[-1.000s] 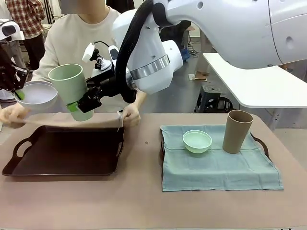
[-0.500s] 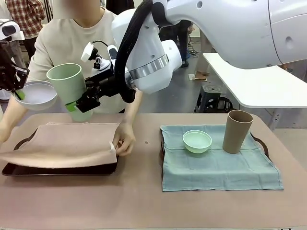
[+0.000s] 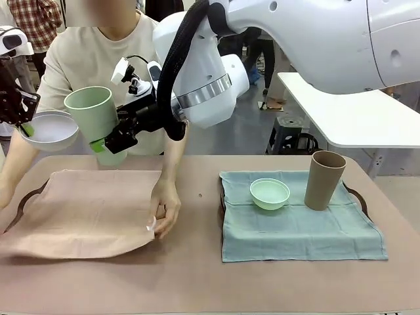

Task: Set up a tray with a mat and arrange the tableware.
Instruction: Place the Picnic Bowl and Reusable plastic cup back onto the Handle tray in front of the human's position.

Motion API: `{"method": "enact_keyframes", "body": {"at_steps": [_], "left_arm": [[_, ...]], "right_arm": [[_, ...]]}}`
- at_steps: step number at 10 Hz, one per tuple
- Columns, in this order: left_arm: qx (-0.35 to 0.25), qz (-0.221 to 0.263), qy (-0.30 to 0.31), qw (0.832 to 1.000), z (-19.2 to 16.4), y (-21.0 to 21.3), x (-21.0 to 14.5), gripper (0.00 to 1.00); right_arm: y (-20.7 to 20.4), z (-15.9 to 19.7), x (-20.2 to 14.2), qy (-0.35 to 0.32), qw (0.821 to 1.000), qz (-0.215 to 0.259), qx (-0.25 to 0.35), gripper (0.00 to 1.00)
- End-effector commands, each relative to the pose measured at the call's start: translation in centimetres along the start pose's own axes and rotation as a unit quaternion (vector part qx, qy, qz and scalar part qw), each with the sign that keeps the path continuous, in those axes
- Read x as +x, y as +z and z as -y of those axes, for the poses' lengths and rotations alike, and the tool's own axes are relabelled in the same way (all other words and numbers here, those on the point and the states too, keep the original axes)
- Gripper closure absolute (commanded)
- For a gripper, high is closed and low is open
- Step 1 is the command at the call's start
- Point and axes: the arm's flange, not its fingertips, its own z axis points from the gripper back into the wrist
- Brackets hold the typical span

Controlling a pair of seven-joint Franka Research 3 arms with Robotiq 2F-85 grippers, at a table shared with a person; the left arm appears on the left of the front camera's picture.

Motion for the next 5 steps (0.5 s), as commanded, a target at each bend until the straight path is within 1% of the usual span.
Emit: {"method": "enact_keyframes", "body": {"at_steps": [1,5], "left_arm": [[0.001,0.001,-0.008,1.0,0.0,0.15,0.27,1.0],[0.001,0.001,-0.008,1.0,0.0,0.15,0.27,1.0]], "right_arm": [[-0.19,0.13,0.21,0.003,1.0,0.003,0.003,0.78],[-0.19,0.13,0.21,0.003,1.0,0.003,0.003,0.78]]}}
